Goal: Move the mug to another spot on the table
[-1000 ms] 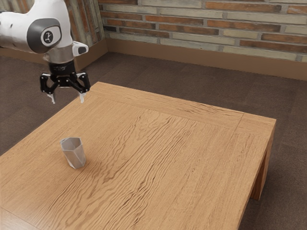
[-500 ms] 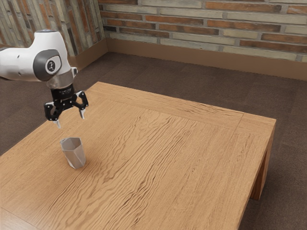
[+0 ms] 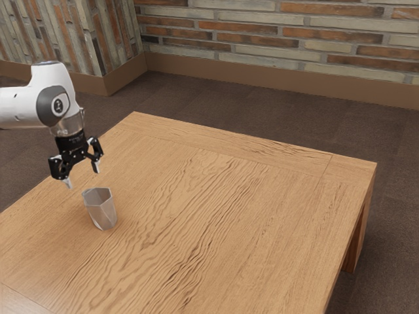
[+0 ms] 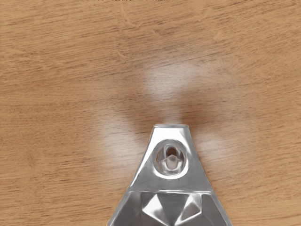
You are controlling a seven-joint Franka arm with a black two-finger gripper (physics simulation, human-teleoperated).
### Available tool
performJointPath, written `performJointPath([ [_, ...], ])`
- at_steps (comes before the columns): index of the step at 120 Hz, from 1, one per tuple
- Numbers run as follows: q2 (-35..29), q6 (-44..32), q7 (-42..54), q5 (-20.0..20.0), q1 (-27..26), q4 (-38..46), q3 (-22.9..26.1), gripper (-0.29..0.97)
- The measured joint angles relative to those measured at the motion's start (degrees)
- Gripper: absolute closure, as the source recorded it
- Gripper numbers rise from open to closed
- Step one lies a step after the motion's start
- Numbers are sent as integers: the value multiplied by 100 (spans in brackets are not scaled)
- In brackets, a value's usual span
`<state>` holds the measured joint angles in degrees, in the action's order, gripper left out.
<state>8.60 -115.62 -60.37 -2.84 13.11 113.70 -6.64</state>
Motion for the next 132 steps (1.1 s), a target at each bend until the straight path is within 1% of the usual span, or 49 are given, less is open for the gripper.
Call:
performJointPath([
  [21, 156, -111, 104, -159, 94, 5, -4, 0],
  [74, 408, -359, 551, -88, 174, 58, -109, 0],
  [101, 558, -384, 720, -389, 190, 51, -101, 0],
  [132, 847, -376, 882, -556, 265, -147, -109, 0],
])
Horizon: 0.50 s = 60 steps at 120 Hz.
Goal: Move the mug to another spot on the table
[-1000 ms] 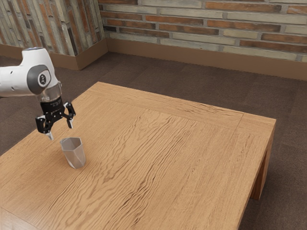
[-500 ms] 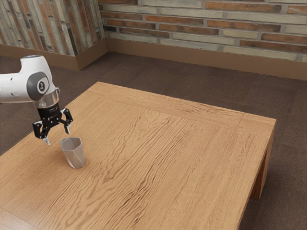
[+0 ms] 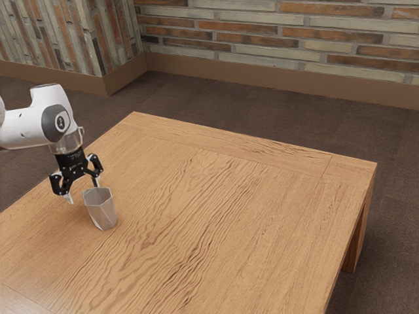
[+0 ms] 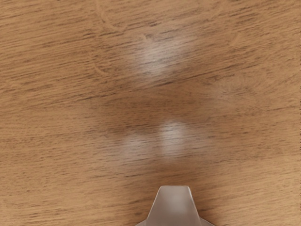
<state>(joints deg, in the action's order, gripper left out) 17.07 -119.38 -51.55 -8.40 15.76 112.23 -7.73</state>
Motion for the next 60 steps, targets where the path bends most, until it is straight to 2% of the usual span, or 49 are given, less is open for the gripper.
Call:
performJointPath([
  [20, 92, 15, 103, -220, 13, -22, 1, 0],
  [60, 236, 22, 278, -405, 57, -26, 3, 0],
])
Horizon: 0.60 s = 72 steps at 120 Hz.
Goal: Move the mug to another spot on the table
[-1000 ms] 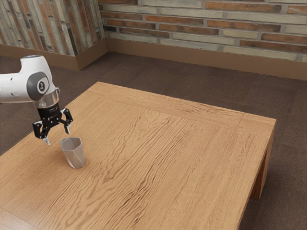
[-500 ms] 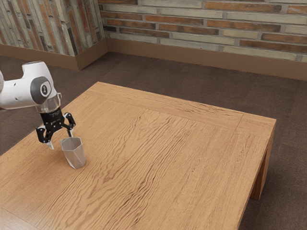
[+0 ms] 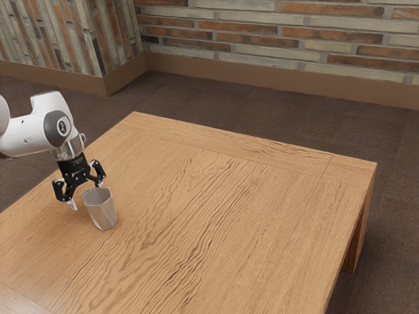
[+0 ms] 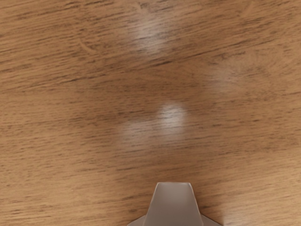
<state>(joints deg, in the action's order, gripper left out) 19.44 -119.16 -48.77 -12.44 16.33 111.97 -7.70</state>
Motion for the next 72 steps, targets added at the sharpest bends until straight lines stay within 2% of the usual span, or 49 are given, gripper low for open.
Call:
performJointPath([
  [58, 166, -65, 180, -130, 8, -10, 2, 0],
  [72, 165, -72, 201, -130, -9, -21, 5, 12],
])
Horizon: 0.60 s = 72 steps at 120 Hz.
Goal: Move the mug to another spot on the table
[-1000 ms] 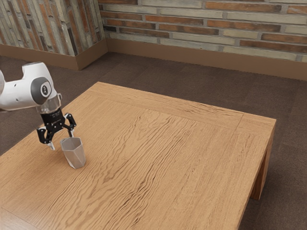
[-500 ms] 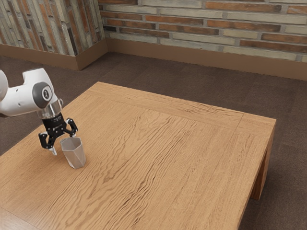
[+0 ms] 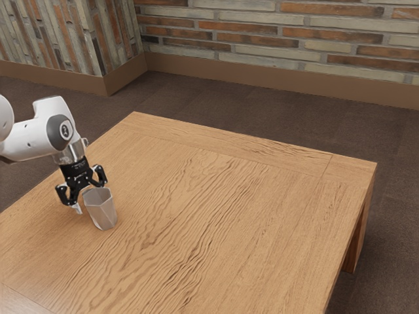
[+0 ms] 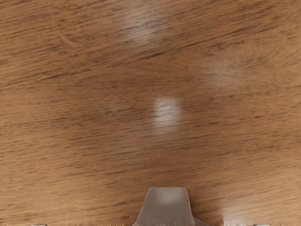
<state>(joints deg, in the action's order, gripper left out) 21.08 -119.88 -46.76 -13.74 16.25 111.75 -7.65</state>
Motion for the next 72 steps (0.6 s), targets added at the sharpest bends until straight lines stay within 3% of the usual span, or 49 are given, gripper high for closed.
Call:
performJointPath([
  [19, -15, -6, 22, 12, -18, -2, 1, 39],
  [72, -43, 12, 18, 62, -26, 6, 11, 61],
])
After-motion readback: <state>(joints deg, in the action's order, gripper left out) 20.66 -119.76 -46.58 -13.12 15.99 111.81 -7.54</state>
